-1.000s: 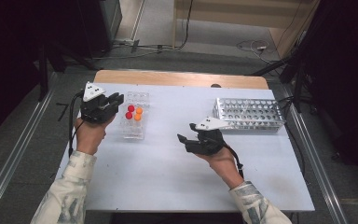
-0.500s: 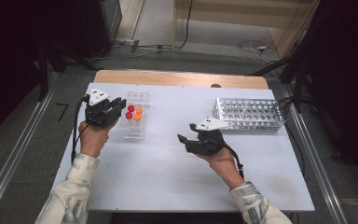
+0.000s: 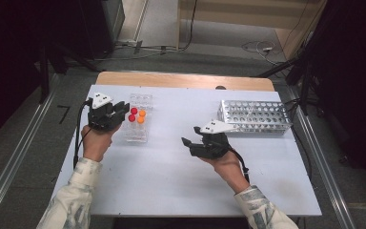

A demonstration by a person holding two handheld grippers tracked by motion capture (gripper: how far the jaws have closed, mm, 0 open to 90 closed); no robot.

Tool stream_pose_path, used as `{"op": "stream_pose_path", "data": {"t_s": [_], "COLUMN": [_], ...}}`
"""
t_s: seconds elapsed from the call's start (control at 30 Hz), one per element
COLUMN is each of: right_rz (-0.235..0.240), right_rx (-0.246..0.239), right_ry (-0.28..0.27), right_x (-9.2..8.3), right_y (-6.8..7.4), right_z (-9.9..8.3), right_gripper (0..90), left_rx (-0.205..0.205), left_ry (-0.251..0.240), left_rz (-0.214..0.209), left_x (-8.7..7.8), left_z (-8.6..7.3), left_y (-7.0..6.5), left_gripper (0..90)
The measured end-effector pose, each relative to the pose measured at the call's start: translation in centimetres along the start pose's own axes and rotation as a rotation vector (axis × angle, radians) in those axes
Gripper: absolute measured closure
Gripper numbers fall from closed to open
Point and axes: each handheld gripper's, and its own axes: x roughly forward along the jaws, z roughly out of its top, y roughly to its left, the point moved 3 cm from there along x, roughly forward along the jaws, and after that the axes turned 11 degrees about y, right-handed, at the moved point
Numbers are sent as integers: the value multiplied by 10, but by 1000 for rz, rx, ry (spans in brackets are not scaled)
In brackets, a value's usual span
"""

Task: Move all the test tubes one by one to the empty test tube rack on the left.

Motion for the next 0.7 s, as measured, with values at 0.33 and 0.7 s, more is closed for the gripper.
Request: {"op": "stream_pose_path", "data": {"t_s": [0.33,0.7], "right_rz": [-22,-102], "right_rx": [22,92], "right_ry": [-4,-20], "right_x": [-2,-18], "right_y": [-7,-38], "right_z": [-1,-9], "right_gripper": [381,391], "left_rx": [-42,-68], "left_ry": [-16,-17], "left_rz": [-34,-60], "left_x": [-5,-18], "left_z": [0,0], "left_y": [2,1], "left_gripper": [709,504]}}
